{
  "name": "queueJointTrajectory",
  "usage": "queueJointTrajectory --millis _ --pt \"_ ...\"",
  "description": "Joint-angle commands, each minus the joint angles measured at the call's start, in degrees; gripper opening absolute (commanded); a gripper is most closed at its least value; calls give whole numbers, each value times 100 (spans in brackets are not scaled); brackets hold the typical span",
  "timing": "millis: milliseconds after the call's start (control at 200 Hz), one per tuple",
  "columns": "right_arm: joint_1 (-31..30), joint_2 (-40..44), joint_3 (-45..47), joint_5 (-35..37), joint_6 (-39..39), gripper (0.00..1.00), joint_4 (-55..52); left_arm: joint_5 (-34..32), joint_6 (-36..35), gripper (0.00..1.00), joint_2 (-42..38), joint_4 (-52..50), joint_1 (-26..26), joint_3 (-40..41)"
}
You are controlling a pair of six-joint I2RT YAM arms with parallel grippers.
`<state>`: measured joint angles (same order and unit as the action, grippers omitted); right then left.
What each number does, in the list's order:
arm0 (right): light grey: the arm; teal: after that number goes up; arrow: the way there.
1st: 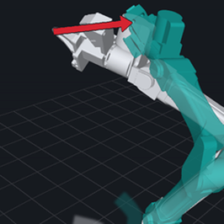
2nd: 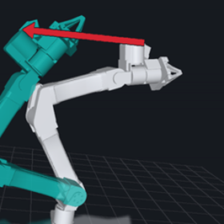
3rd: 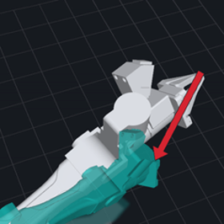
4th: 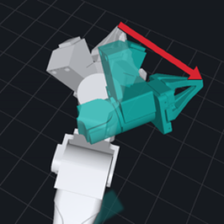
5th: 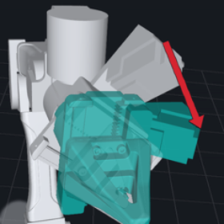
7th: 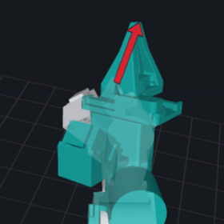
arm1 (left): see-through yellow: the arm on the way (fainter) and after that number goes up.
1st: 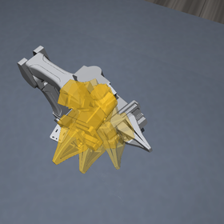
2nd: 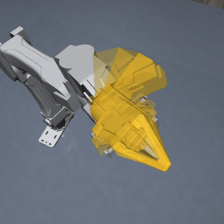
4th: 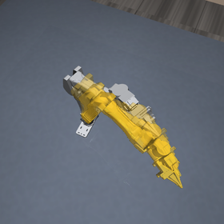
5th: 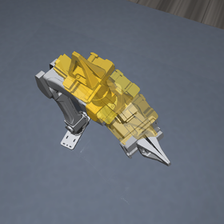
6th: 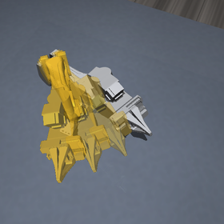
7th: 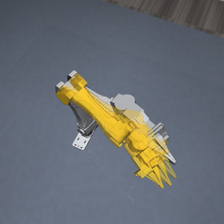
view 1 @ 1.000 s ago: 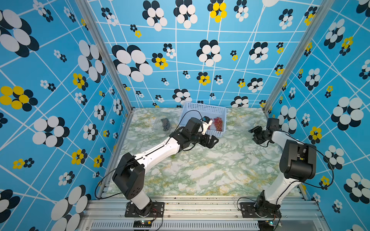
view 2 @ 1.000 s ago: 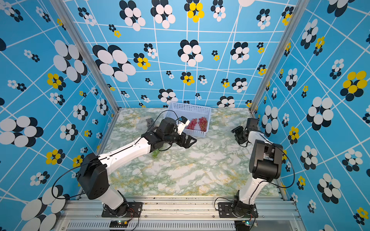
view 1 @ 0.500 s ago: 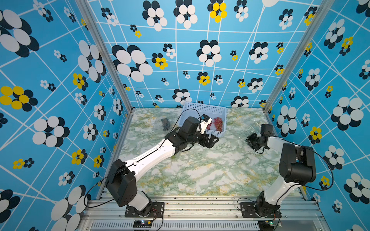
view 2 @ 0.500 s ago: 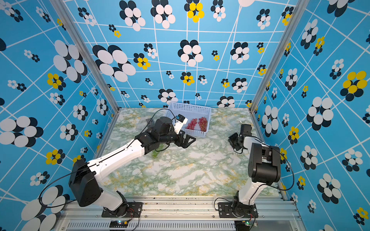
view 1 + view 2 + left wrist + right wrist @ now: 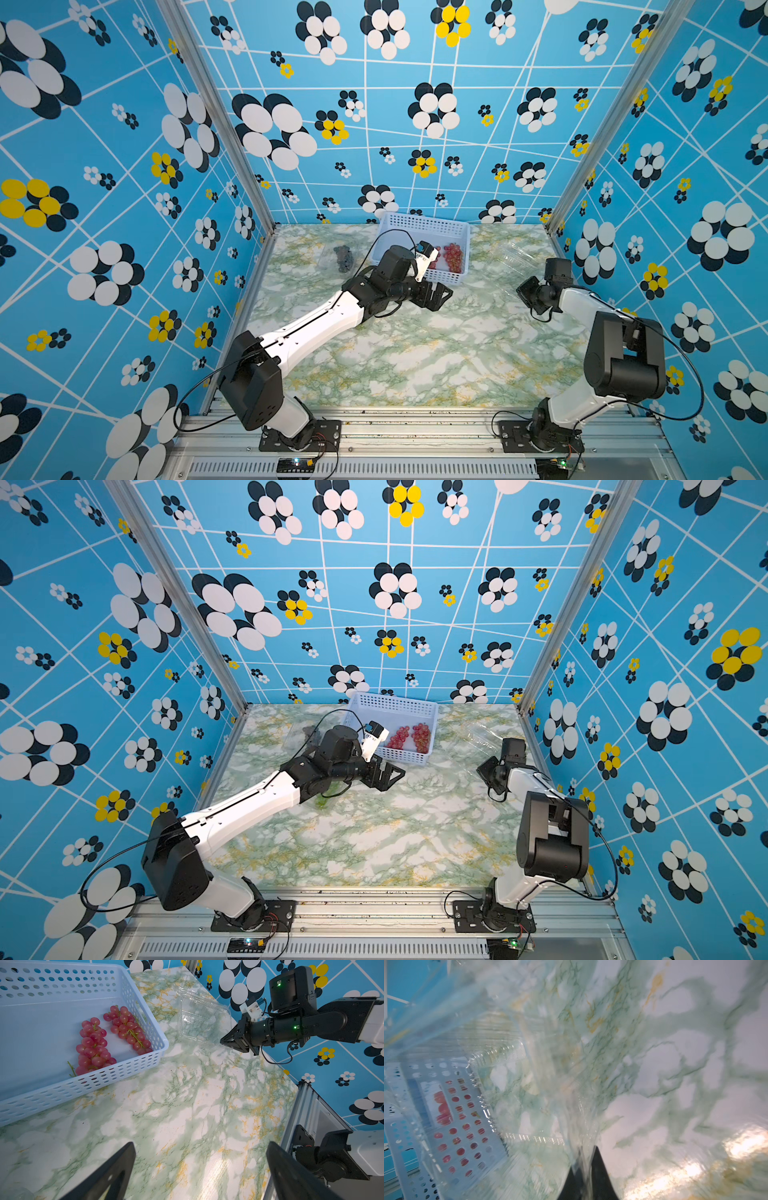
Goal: Pack grapes into containers
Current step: Pick up the packing box from the center of the board.
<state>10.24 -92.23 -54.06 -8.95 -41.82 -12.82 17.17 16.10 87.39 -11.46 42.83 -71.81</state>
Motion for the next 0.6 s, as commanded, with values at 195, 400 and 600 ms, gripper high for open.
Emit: queueJointTrajectory --millis 195,400,600 --pt "-890 859 -774 579 940 0 -484 200 394 100 -516 5 -413 201" --pt "-1631 1228 -1115 375 1803 1 -622 155 425 100 -1061 -202 -824 374" --pt "-2818 1110 -1171 -123 2737 1 -686 184 569 100 -1567 -242 -1243 758"
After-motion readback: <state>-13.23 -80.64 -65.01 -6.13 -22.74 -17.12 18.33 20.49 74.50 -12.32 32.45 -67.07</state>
